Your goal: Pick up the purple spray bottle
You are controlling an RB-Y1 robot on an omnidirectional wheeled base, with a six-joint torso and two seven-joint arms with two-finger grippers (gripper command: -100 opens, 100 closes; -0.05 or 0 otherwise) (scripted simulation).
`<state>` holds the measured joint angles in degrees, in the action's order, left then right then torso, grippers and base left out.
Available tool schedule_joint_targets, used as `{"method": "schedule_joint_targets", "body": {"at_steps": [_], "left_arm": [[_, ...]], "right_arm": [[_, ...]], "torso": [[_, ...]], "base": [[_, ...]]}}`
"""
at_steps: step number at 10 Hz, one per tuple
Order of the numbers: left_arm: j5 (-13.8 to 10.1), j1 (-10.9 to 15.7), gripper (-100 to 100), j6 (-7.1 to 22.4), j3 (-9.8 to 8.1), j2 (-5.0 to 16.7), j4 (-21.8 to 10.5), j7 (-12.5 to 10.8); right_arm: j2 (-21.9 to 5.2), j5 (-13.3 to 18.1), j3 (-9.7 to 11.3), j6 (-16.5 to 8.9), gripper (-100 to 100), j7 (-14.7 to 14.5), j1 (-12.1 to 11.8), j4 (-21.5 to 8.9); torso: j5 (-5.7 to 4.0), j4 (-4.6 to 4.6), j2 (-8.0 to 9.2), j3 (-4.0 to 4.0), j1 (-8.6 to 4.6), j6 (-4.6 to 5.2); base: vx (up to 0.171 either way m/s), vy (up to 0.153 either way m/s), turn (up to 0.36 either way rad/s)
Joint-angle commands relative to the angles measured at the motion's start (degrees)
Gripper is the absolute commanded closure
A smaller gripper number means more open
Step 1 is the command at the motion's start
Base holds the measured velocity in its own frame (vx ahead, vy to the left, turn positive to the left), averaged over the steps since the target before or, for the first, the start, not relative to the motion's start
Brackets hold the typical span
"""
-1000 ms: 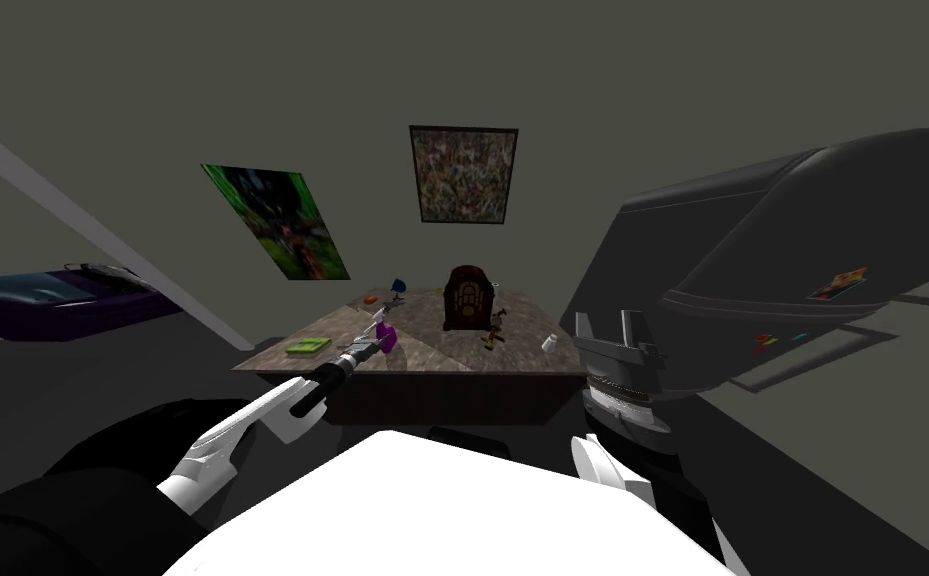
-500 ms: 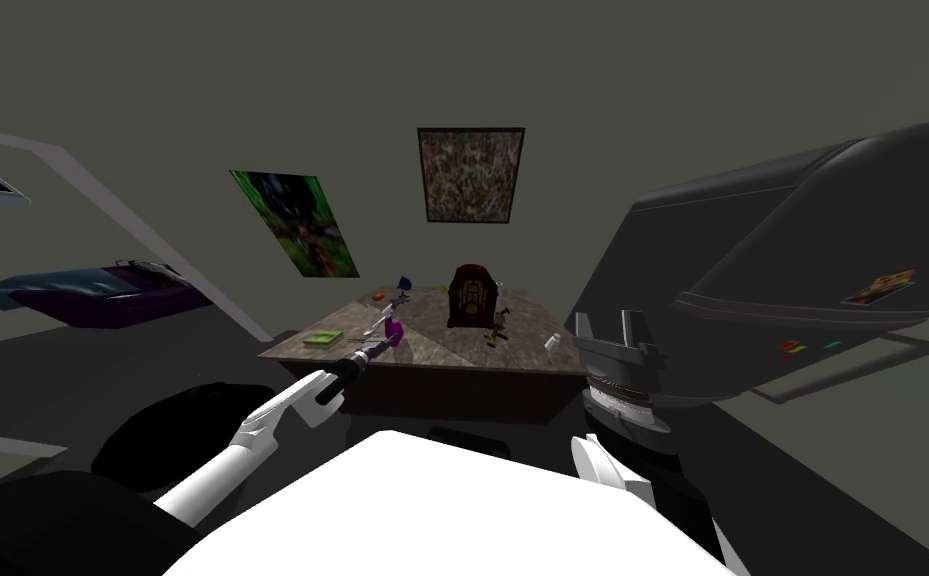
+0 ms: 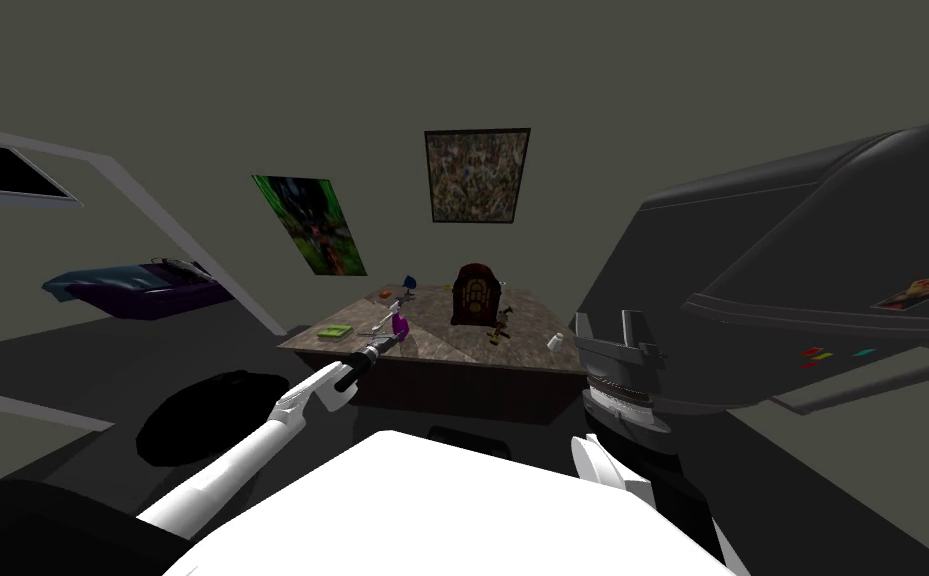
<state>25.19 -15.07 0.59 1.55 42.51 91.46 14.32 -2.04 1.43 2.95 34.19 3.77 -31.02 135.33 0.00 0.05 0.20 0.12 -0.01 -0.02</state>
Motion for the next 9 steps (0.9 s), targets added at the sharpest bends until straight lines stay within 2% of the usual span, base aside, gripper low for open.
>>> {"method": "schedule_joint_targets", "body": {"at_steps": [1, 2, 3, 5, 6, 7, 9], "left_arm": [[0.2, 2.9, -100, -0.2, 0.50, -0.1, -2.9, -0.2], [0.2, 4.3, -100, -0.2, 0.50, -0.1, -3.8, -0.2], [1.3, 5.9, -100, -1.4, 3.19, -1.0, -5.8, -1.2], [1.3, 9.7, -100, -1.4, 3.48, -1.0, -9.9, -1.2], [1.3, 11.1, -100, -1.4, 3.48, -1.0, -10.3, -1.2], [2.5, 13.3, -100, -2.6, 6.26, -1.9, -13.3, -2.2], [2.5, 17.2, -100, -2.6, 6.47, -1.9, -16.5, -2.2]], "right_arm": [[0.0, 0.0, 0.0, 0.0, 0, 0.0, 0.0, 0.0], [0.0, 0.0, 0.0, 0.0, 0, 0.0, 0.0, 0.0], [0.0, 0.0, 0.0, 0.0, 0, 0.0, 0.0, 0.0], [0.0, 0.0, 0.0, 0.0, 0, 0.0, 0.0, 0.0], [0.0, 0.0, 0.0, 0.0, 0, 0.0, 0.0, 0.0], [0.0, 0.0, 0.0, 0.0, 0, 0.0, 0.0, 0.0], [0.0, 0.0, 0.0, 0.0, 0, 0.0, 0.0, 0.0]], "torso": [[0.00, 0.00, 0.00, 0.00, 0.00, 0.00], [0.00, -0.01, -0.06, -0.03, 0.00, 0.01], [-0.01, -0.02, -0.15, -0.08, -0.01, 0.01], [0.00, 0.00, 0.00, 0.00, -0.02, 0.00], [-0.01, -0.01, -0.06, -0.03, -0.02, 0.01], [-0.01, -0.02, -0.15, -0.08, -0.02, 0.01], [-0.01, 0.00, -0.01, 0.00, -0.01, 0.01]], "base": [[-0.035, 0.002, -0.005], [-0.009, -0.002, -0.012], [-0.048, -0.002, 0.169], [-0.051, -0.003, 0.030], [-0.009, 0.000, -0.010], [-0.054, -0.001, 0.167], [-0.047, 0.003, 0.031]]}}
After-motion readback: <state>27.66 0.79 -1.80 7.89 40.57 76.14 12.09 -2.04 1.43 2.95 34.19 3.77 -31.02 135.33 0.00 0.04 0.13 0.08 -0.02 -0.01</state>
